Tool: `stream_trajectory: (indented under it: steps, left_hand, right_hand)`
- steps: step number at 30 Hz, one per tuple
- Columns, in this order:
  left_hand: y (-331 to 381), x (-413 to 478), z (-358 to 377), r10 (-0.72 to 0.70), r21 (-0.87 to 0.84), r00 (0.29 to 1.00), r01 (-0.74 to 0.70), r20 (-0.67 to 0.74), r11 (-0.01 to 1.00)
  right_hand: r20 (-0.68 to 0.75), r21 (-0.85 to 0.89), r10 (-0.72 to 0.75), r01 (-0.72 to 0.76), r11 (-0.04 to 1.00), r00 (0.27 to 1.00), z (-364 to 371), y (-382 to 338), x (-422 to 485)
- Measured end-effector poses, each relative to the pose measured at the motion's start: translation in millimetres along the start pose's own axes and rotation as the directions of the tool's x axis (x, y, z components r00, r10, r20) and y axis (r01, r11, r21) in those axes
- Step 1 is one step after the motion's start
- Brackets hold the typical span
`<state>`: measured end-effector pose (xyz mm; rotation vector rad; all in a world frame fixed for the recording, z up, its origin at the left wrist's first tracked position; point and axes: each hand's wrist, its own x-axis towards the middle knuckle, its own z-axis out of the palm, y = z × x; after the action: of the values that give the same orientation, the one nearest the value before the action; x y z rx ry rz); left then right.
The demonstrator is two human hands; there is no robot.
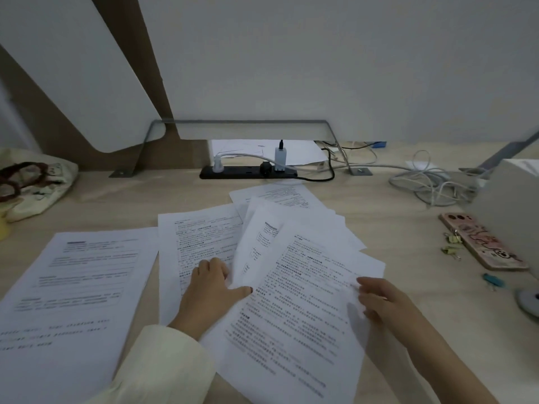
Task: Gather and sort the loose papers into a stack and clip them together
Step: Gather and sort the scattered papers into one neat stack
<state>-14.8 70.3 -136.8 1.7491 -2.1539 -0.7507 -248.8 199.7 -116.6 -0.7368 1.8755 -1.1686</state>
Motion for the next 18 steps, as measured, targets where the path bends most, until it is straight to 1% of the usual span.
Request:
stream_trajectory:
  steps: [3, 4, 6, 8, 10, 12, 14, 16, 18]
  left_hand:
    - [0, -6, 0, 0.03, -0.143, 0.999, -0.023, 0.045, 0.989]
    - [1, -9, 0, 0.043, -0.206, 0.997, -0.029, 0.061, 0.978]
    - [2, -14, 1, 0.07, -0.319, 0.996, -0.05, 0.05, 0.946]
    - [4, -23, 1, 0.079, -0.436, 0.997, -0.075, -0.011, 0.897]
    - [7, -31, -2, 0.067, -0.571, 0.995, -0.096, -0.072, 0.815]
    - [9, -36, -6, 0.047, -0.678, 0.993, -0.111, -0.112, 0.727]
    - [8, -38, -10, 0.014, -0.73, 0.99, -0.112, -0.139, 0.675]
    - [4, -39, -12, -0.007, -0.767, 0.991, -0.101, -0.137, 0.633]
    - [-2, -40, -11, -0.008, -0.765, 0.993, -0.087, -0.12, 0.638]
  right_hand:
    - [-0.074, -0.089, -0.058, 0.052, 0.995, 0.996, 0, 3, -3]
    - [-0.087, -0.086, -0.059, 0.051, 0.995, 0.994, 0, 5, -3]
    - [-0.096, -0.015, -0.029, 0.028, 0.999, 0.995, 0, 3, -5]
    - [-0.084, 0.117, 0.0, 0.01, 0.993, 0.996, -1, 2, -4]
    - [-0.087, 0.199, 0.002, 0.015, 0.98, 0.996, -1, 1, -2]
    - [-0.06, 0.22, -0.011, 0.024, 0.975, 0.998, 3, -4, -2]
    - [-0.053, 0.244, -0.026, 0.038, 0.969, 0.998, 9, -4, 0]
    - [-0.048, 0.26, -0.04, 0.051, 0.964, 0.998, 13, -7, -2]
    - [-0.063, 0.237, -0.048, 0.062, 0.969, 0.997, 16, -5, 0]
